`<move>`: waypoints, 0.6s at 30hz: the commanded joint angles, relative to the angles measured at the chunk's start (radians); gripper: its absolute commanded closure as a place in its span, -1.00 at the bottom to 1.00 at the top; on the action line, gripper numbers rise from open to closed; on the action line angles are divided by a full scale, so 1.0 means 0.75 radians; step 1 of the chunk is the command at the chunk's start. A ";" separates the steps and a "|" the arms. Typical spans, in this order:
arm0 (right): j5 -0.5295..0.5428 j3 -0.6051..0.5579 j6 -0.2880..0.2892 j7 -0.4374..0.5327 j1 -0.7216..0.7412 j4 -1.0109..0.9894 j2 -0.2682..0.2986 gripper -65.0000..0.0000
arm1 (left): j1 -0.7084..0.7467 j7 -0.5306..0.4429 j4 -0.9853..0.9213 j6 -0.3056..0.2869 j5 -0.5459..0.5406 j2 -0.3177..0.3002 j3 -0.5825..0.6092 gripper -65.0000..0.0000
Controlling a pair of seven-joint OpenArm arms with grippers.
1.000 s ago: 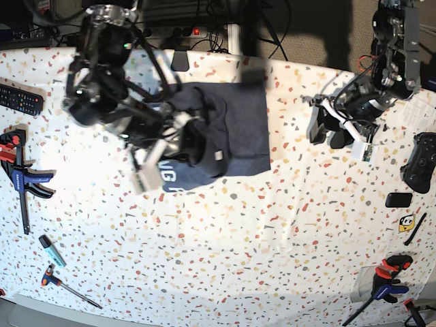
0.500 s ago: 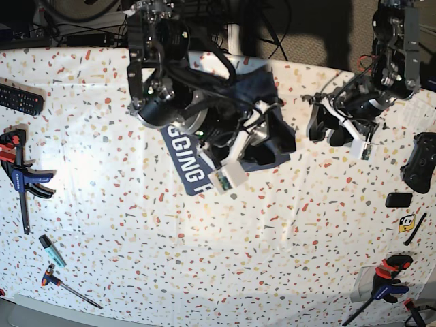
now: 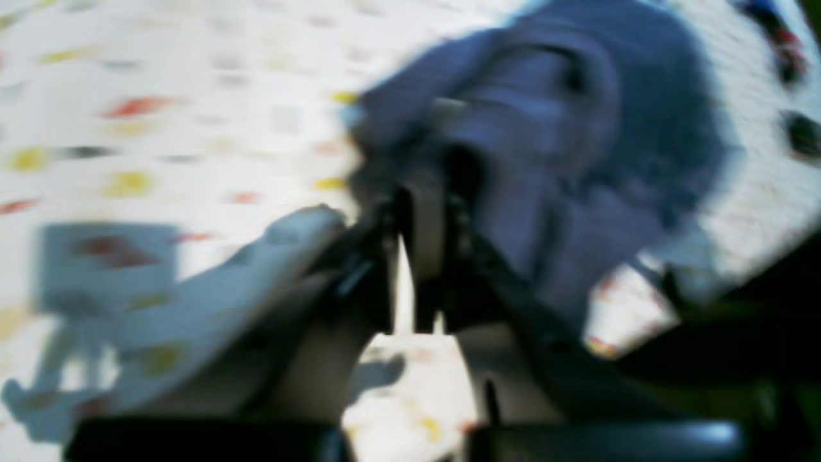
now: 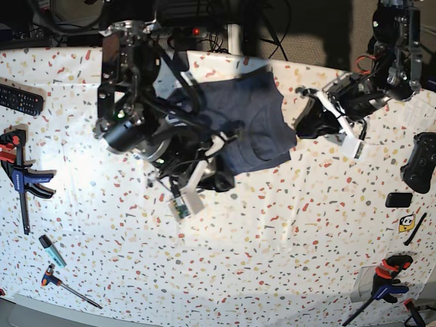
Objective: Fold the T-shirt properly
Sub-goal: 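Lift and fold the collar end with the right gripper over the bundle, then grasp the bundle's edges with both grippers and square it up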
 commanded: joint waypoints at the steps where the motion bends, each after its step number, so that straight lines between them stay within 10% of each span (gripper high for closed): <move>1: 0.003 0.016 0.002 0.072 0.028 0.012 0.017 1.00 | -0.001 -0.019 0.027 -0.022 -0.061 -0.002 -0.007 1.00; 18: -0.234 0.057 0.002 0.213 0.408 -0.759 0.129 1.00 | 0.157 -0.109 -0.064 -0.074 0.095 0.252 0.018 1.00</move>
